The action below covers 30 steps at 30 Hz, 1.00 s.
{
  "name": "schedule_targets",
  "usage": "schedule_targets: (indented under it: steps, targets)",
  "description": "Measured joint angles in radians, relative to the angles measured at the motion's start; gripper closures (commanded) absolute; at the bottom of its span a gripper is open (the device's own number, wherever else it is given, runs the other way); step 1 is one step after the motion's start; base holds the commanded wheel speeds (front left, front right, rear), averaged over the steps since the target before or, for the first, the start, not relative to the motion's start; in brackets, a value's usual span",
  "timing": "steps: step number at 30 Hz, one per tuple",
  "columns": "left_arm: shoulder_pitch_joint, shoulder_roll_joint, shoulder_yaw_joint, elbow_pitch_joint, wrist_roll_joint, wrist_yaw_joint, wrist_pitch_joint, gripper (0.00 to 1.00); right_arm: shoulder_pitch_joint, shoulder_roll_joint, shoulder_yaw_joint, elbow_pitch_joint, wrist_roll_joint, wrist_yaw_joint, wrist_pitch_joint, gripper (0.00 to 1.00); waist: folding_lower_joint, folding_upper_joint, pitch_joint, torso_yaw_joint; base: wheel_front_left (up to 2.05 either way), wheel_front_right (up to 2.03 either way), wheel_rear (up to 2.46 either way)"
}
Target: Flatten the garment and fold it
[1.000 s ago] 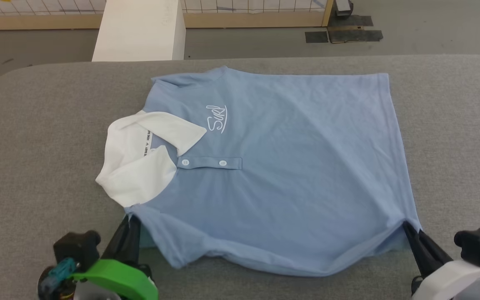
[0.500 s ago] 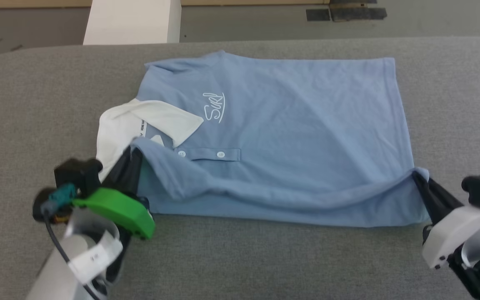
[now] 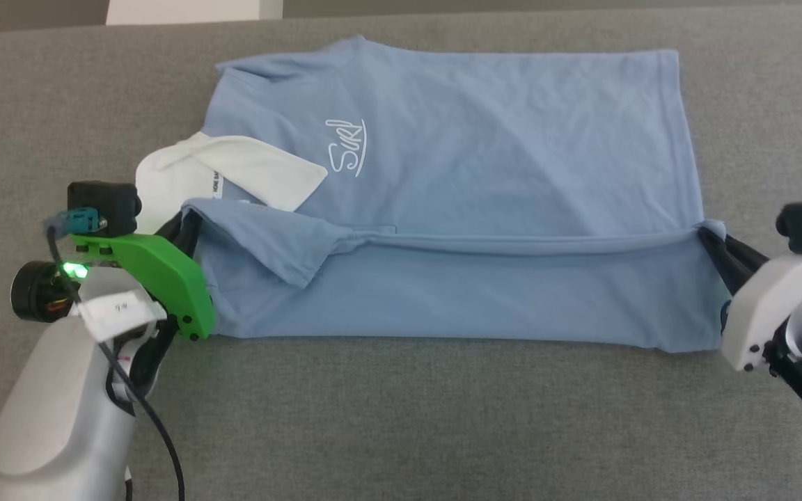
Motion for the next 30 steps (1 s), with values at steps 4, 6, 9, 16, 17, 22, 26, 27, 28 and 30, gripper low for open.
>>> schedule_targets:
  steps: [4, 6, 9, 16, 17, 22, 26, 27, 28, 30]
  targets:
    - [-0.027, 0.006, 0.001, 0.053, -0.044, 0.008, 0.117, 1.0, -0.054, -0.02, 0.028, 0.043, 0.038, 0.0, 0.064, 1.0, 0.0, 0.0, 0.03, -0.004, 0.0, 0.0, 0.0]
    - [-0.046, 0.011, 0.004, 0.071, -0.059, 0.016, 0.173, 1.0, -0.083, -0.026, 0.043, 0.069, 0.055, 0.0, 0.105, 1.0, 0.0, 0.0, 0.046, -0.005, 0.0, 0.0, 0.0]
    - [-0.086, 0.017, 0.01, 0.082, -0.085, 0.037, 0.261, 1.0, -0.121, -0.033, 0.061, 0.099, 0.082, 0.0, 0.172, 1.0, 0.0, 0.0, 0.067, -0.007, 0.0, 0.0, 0.0]
    - [-0.124, 0.031, 0.024, 0.031, -0.143, 0.087, 0.41, 0.0, -0.201, -0.032, 0.06, 0.117, 0.131, 0.0, 0.319, 0.96, 0.0, 0.0, 0.096, -0.008, 0.0, 0.0, 0.0]
    - [-0.119, 0.03, 0.025, 0.023, -0.142, 0.087, 0.383, 0.0, -0.2, -0.028, 0.056, 0.115, 0.13, 0.0, 0.318, 0.56, 0.0, 0.0, 0.092, -0.007, 0.0, 0.0, 0.0]
    - [-0.06, 0.013, 0.04, -0.037, -0.087, 0.076, 0.145, 0.0, -0.161, 0.001, 0.031, 0.083, 0.12, 0.0, 0.21, 0.0, 0.0003, 0.0, 0.062, -0.005, 0.0, 0.0, 0.0]
    - [0.016, -0.007, 0.059, -0.084, -0.018, 0.089, -0.085, 0.0, -0.086, 0.017, 0.017, 0.048, 0.095, 0.0, 0.068, 0.0, 0.0003, 0.0, 0.024, -0.003, 0.0, 0.0, 0.0]
    - [0.044, -0.016, 0.063, -0.097, -0.006, 0.099, -0.139, 0.0, -0.063, 0.026, 0.01, 0.04, 0.089, 0.0, 0.025, 0.0, 0.0003, 0.0, 0.012, -0.003, 0.0, 0.0, 0.0]
    - [0.074, -0.031, 0.07, -0.107, 0.005, 0.114, -0.185, 0.0, -0.039, 0.035, 0.003, 0.032, 0.083, 0.0, -0.02, 0.0, 0.0003, 0.0, 0.0, -0.003, 0.0, 0.0, 0.0]
    - [0.134, -0.057, 0.075, -0.125, 0.016, 0.136, -0.243, 0.0, 0.002, 0.052, 0.005, 0.014, 0.064, 0.0, -0.107, 0.0, 0.0002, 0.0, -0.022, -0.002, 0.0, 0.0, 0.0]
